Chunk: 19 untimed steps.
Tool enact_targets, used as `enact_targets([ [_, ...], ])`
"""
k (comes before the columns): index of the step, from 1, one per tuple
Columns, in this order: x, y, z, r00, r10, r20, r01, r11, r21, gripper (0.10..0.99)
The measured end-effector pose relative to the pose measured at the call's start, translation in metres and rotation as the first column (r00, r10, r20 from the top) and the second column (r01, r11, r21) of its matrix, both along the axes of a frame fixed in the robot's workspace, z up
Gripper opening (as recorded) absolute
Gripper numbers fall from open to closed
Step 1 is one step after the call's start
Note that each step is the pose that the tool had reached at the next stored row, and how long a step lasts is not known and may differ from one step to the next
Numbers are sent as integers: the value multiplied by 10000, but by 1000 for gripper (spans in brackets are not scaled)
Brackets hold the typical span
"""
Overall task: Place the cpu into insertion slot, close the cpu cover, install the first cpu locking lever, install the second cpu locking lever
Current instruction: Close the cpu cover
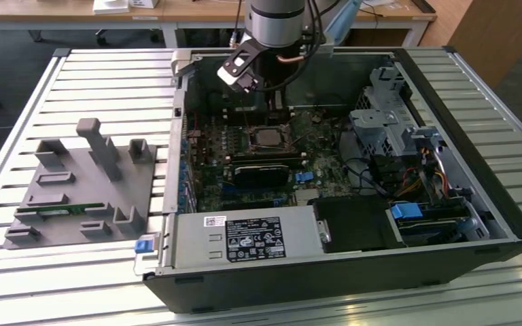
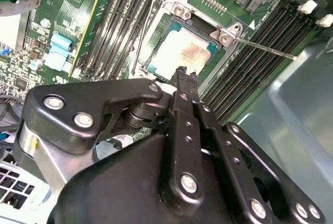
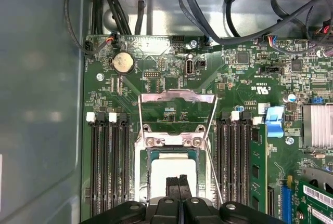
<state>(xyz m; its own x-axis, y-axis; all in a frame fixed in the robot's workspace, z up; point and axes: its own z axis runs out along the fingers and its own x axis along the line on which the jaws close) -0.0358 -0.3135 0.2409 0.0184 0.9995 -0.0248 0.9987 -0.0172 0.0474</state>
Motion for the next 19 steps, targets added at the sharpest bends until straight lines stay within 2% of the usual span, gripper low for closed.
enact_targets([
  [10, 0, 0, 62, 10000, 0, 0, 0, 10000, 0, 106],
  [16, 0, 0, 157, 10000, 0, 0, 0, 10000, 0, 106],
  [19, -3, -10, 170, 10000, 3, 1, -3, 10000, 2, 106],
])
